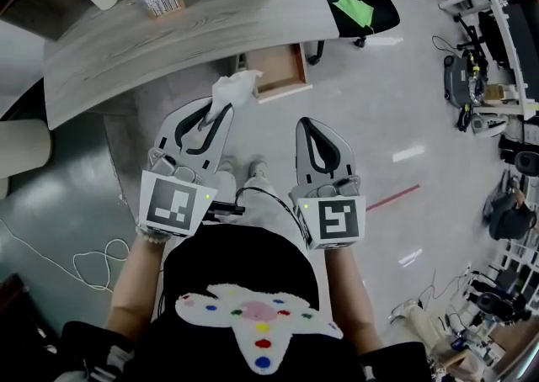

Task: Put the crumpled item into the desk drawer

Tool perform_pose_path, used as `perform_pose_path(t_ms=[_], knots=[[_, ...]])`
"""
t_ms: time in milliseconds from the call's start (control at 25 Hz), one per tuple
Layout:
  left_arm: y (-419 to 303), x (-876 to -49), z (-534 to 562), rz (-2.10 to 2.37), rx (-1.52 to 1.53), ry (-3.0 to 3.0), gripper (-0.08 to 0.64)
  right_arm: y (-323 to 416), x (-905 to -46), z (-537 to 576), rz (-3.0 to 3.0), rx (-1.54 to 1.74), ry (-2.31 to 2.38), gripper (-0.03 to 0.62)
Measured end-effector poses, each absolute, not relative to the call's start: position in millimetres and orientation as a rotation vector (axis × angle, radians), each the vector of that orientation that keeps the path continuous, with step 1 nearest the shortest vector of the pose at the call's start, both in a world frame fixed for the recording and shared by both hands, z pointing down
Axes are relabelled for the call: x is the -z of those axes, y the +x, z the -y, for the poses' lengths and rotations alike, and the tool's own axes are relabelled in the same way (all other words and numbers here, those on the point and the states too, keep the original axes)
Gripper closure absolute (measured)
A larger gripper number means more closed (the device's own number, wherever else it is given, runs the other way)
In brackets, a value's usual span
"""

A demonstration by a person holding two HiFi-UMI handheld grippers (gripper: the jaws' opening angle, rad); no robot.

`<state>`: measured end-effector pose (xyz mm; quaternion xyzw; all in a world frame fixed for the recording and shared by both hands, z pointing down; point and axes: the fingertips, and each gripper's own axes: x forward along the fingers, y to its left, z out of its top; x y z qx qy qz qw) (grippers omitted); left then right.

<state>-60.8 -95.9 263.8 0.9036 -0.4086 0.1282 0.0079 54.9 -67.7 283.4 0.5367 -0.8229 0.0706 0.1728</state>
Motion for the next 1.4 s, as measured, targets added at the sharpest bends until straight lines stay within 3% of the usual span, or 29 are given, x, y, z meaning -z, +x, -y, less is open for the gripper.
perform_pose_path(t_ms=[1400], knots=[[-18,-376,113,1.173,-0.522,2.774,0.497,76,-385,114,2.351,-0.223,1.466,0.588]])
